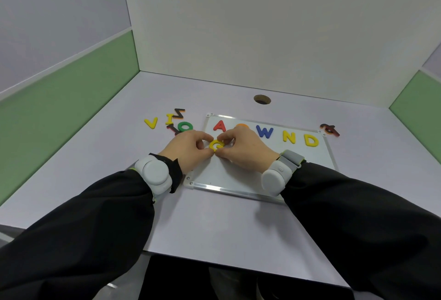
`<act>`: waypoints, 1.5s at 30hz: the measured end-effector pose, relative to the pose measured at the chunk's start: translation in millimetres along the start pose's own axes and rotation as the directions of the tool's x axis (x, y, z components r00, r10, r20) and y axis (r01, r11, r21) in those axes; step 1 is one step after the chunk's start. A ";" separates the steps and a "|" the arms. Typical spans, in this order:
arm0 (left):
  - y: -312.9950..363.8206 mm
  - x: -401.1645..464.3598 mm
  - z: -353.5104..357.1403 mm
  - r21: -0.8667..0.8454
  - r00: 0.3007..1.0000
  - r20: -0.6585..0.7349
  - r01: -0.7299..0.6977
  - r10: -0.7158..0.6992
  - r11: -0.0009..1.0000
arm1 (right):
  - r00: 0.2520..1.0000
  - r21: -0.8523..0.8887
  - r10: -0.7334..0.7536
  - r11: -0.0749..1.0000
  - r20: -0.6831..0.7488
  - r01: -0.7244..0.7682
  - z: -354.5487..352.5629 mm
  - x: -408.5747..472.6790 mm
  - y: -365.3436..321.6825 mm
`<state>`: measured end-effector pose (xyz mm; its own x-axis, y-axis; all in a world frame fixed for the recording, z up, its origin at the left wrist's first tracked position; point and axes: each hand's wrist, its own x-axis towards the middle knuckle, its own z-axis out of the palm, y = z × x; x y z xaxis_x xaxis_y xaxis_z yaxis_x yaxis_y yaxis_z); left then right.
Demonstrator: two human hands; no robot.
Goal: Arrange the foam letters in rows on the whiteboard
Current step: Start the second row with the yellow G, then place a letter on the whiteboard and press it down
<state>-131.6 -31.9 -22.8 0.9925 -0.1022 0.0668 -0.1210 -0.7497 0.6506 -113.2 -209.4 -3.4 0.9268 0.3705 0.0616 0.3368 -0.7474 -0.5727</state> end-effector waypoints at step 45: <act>-10.5 2.2 -18.1 0.003 0.999 -0.036 0.035 -0.035 0.999 | 0.995 0.024 0.012 1.000 -0.104 -0.010 0.9 15.1 0.4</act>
<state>-127.8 -12.5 -15.8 0.9961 -0.0527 0.0710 -0.0863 -0.7547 0.6504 -99.2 -203.6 -3.4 0.9430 0.3023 0.1392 0.3239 -0.7376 -0.5925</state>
